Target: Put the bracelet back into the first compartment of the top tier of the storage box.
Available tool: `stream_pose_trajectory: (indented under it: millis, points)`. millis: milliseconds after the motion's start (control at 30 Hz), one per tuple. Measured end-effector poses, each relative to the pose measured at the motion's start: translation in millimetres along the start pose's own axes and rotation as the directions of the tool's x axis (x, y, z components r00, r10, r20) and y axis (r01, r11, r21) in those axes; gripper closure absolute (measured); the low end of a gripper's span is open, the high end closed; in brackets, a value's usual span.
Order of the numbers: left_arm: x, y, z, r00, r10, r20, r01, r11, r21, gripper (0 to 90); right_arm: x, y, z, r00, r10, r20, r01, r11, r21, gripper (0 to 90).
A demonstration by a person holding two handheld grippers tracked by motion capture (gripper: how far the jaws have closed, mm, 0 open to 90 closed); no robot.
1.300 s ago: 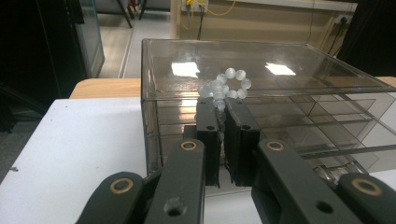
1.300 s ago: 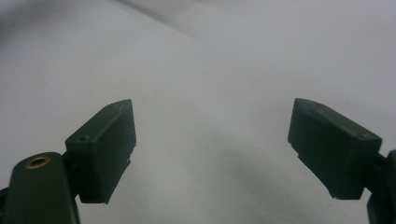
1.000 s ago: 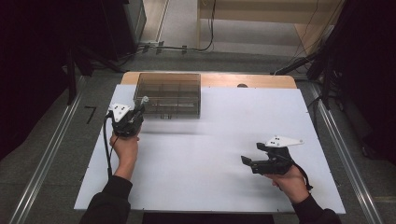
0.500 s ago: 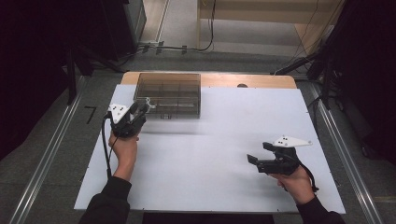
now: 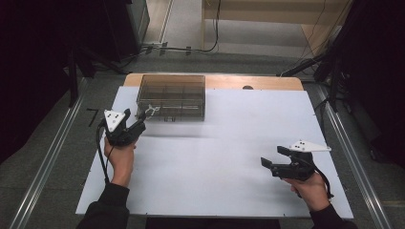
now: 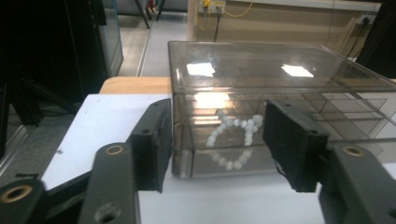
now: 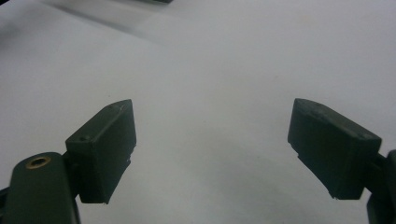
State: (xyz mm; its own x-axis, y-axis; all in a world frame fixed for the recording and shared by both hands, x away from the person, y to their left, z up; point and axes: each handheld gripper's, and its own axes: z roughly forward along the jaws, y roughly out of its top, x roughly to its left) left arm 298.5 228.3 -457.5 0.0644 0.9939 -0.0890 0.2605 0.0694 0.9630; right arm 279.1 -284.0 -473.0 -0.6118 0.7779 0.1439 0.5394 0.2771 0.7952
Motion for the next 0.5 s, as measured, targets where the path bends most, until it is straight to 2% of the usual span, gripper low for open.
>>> stream_pose_trajectory:
  millis: [267,333,367,500]
  points:
    - [7.1,-8.0,-12.2,0.9998,-0.015,-0.015,0.016,0.9980,0.061,28.7,-6.3,-4.9,-6.7,0.9996,0.012,0.026,-0.012,1.000,-0.015,13.9]
    - [7.4,-11.4,-17.4,0.9997,-0.022,-0.005,0.022,0.9960,0.086,27.2,-8.5,-6.3,-8.9,0.9994,0.016,0.032,-0.015,1.000,-0.020,13.9]
    - [7.0,-13.4,-20.5,0.9999,-0.013,-0.002,0.014,0.9952,0.097,26.7,-9.6,-6.9,-10.2,0.9992,0.019,0.035,-0.018,1.000,-0.022,13.9]
    - [4.9,-23.3,-36.4,0.9996,-0.010,0.027,0.007,0.9929,0.119,26.0,-14.6,-9.9,-15.3,0.9983,0.026,0.053,-0.025,0.999,-0.026,14.0]
